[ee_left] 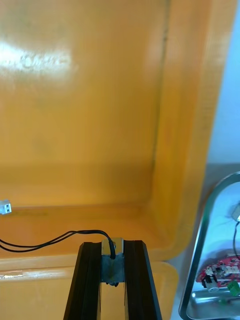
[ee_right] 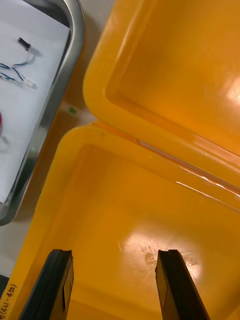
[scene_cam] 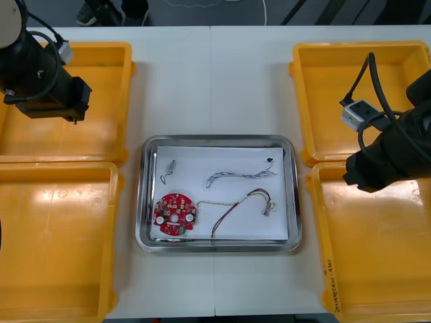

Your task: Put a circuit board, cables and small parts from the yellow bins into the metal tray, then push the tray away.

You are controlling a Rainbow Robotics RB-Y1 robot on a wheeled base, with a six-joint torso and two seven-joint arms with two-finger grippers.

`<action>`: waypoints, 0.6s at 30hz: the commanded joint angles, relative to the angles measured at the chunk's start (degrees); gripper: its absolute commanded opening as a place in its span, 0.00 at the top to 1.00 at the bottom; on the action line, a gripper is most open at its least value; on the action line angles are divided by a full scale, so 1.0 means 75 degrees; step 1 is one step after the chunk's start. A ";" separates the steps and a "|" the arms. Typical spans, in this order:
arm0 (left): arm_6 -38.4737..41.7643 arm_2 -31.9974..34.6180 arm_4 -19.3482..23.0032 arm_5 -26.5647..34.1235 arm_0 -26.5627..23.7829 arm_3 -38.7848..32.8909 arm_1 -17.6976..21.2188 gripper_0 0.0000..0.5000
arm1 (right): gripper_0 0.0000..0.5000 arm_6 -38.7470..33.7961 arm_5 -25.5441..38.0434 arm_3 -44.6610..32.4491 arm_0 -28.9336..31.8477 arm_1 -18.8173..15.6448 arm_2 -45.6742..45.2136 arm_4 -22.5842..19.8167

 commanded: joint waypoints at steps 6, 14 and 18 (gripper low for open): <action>0.1931 -0.0138 0.0416 0.0076 0.0052 -0.1445 0.0052 1.00 | 0.04 -0.1853 0.0032 -0.0238 0.0422 -0.0523 -0.0300 -0.0134; 0.3442 -0.0935 0.0651 0.0076 0.0040 -0.2312 0.0017 1.00 | 0.04 -0.2849 0.0032 -0.0226 0.0786 -0.0722 -0.0453 -0.0205; 0.4017 -0.1310 0.0733 0.0076 0.0040 -0.2640 -0.0042 1.00 | 0.04 -0.2861 0.0032 -0.0133 0.0879 -0.0652 -0.0628 -0.0205</action>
